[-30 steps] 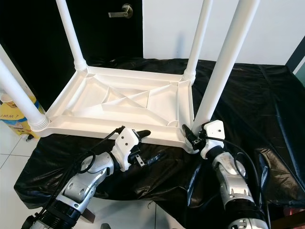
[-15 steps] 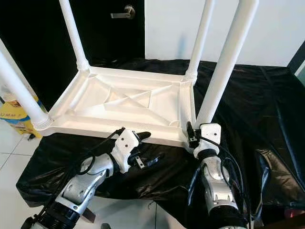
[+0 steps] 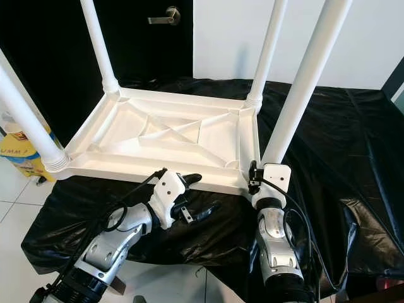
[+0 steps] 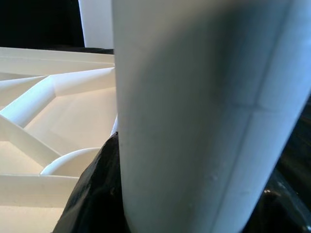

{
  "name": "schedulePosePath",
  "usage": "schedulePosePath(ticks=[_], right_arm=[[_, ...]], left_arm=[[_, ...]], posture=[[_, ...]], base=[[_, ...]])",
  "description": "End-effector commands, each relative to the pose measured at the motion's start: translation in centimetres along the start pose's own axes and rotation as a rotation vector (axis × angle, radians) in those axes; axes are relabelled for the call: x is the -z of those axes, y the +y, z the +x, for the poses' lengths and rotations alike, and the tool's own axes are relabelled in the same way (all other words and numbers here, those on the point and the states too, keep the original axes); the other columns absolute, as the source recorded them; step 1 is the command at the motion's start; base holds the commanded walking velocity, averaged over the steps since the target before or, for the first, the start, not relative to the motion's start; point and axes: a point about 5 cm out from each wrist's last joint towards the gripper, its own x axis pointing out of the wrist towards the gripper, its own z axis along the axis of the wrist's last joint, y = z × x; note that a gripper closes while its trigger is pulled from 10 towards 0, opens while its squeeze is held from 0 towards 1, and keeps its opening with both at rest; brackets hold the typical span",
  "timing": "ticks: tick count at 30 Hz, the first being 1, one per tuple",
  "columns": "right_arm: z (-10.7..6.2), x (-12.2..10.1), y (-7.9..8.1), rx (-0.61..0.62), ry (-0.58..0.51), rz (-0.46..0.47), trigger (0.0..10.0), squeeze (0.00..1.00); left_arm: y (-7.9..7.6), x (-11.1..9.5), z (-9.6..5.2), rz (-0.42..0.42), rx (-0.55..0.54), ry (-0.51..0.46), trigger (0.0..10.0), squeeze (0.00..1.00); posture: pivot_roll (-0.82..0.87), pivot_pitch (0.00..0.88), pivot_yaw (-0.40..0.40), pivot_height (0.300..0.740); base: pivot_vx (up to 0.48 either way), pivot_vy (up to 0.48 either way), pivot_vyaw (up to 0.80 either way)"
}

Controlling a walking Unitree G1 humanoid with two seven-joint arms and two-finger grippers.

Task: Building children table

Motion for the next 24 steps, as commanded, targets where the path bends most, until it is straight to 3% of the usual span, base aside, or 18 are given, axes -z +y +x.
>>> schedulePosePath(ticks=[1, 3, 4, 5, 6, 15, 18, 19, 21, 22, 24], right_arm=[[-0.5, 1.4, -1.0, 0.031, 0.076, -0.035, 10.0, 0.00], [-0.4, 1.3, -1.1, 0.027, 0.072, -0.043, 10.0, 0.00], [-0.3, 1.1, -1.3, 0.019, 0.066, -0.050, 10.0, 0.48], [-0.3, 1.1, -1.3, 0.019, 0.066, -0.050, 10.0, 0.48], [-0.2, 1.0, -1.4, 0.007, 0.056, -0.055, 10.0, 1.00], [-0.2, 0.1, -2.4, -0.069, 0.010, -0.043, 10.0, 1.00], [-0.4, -0.2, -2.7, -0.148, -0.012, -0.032, 10.0, 1.00], [-0.5, -0.4, -2.7, -0.220, -0.020, -0.029, 10.0, 0.66], [-0.7, -0.5, -2.8, -0.269, -0.025, -0.028, 10.0, 0.66], [-0.8, -0.6, -2.9, -0.317, -0.030, -0.028, 10.0, 0.00], [-0.8, -0.7, -3.0, -0.362, -0.030, -0.034, 10.0, 0.00]], left_arm=[[-0.2, 0.0, 0.1, 0.006, -0.002, 0.012, 10.0, 0.00], [-0.2, 0.0, 0.2, 0.004, -0.003, 0.010, 10.0, 0.00], [-0.2, 0.0, 0.2, 0.002, -0.004, 0.009, 10.0, 0.00], [-0.2, 0.0, 0.2, 0.002, -0.004, 0.009, 10.0, 0.00], [-0.3, 0.0, 0.2, 0.002, -0.005, 0.008, 10.0, 0.00], [0.0, -0.2, 0.4, 0.003, -0.013, 0.000, 10.0, 0.00], [0.0, -0.2, 0.5, 0.003, -0.011, 0.000, 10.0, 0.00], [0.0, -0.2, 0.4, 0.002, -0.011, 0.001, 10.0, 0.00], [0.0, -0.1, 0.4, 0.002, -0.010, 0.001, 10.0, 0.00], [0.0, -0.1, 0.4, 0.001, -0.008, 0.002, 10.0, 0.00], [0.1, -0.1, 0.4, 0.002, -0.007, 0.003, 10.0, 0.00]], posture=[[0.03, 0.000, -0.062, 0.740], [0.03, 0.000, -0.063, 0.740], [0.02, 0.000, -0.063, 0.740], [0.02, 0.000, -0.063, 0.740], [0.02, 0.000, -0.065, 0.740], [0.01, 0.000, -0.061, 0.740], [0.00, 0.000, -0.052, 0.740], [0.00, 0.000, -0.051, 0.740], [-0.01, 0.000, -0.046, 0.740], [-0.01, 0.000, -0.042, 0.740], [-0.01, 0.000, -0.042, 0.740]], base=[[0.000, 0.000, 0.00], [0.000, 0.000, 0.00], [0.000, 0.000, 0.00], [0.000, 0.000, 0.00], [0.000, 0.000, 0.00], [0.000, 0.000, 0.00], [0.000, 0.000, 0.00], [0.000, 0.000, 0.00], [0.000, 0.000, 0.00], [0.000, 0.000, 0.00], [0.000, 0.000, 0.00]])
